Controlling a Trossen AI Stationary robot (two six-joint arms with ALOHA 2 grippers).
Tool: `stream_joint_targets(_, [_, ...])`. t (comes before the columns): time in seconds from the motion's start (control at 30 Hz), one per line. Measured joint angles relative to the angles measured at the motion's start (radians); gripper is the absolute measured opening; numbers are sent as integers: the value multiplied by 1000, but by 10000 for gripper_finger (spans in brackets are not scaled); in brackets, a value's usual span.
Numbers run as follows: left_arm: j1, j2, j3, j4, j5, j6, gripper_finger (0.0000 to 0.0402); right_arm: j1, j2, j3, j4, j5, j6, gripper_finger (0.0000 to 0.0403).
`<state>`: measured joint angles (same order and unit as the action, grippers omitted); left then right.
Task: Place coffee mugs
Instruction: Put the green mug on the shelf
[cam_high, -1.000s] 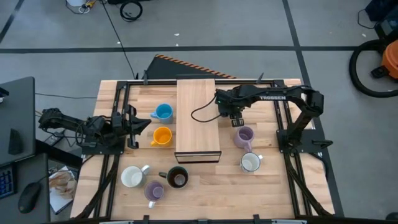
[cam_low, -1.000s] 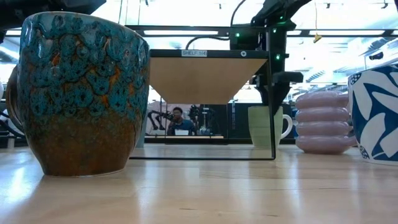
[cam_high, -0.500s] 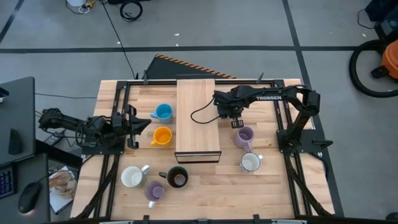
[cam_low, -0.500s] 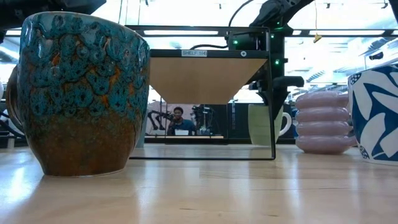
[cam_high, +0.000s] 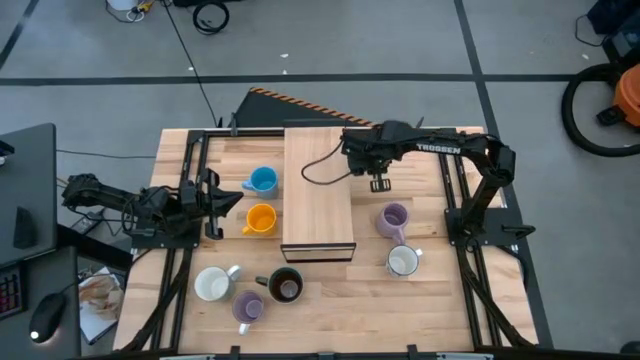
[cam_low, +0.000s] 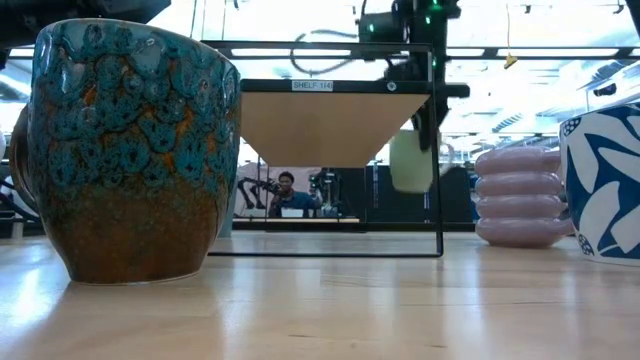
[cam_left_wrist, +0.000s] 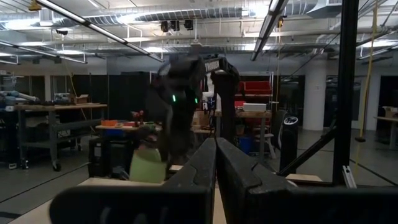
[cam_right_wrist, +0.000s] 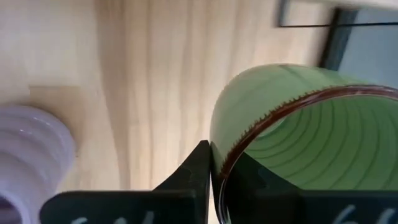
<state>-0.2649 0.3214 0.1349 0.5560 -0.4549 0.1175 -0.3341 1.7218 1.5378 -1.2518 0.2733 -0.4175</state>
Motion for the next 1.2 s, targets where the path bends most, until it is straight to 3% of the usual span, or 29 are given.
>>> stream_joint_targets(0.37, [0,0,0,0,0,2,18,-35,-1,283,-85,-47,-2,34])
stream_joint_targets(0.67, [0,0,0,13,0,10,18,-33,11,327,18,-186,-33,34])
stream_joint_targets(0.83, [0,0,0,19,-1,30,18,-27,83,384,-1,-189,-59,34])
stream_joint_targets(1.2, [0,0,0,18,-15,34,18,-69,318,750,-219,-240,-79,34])
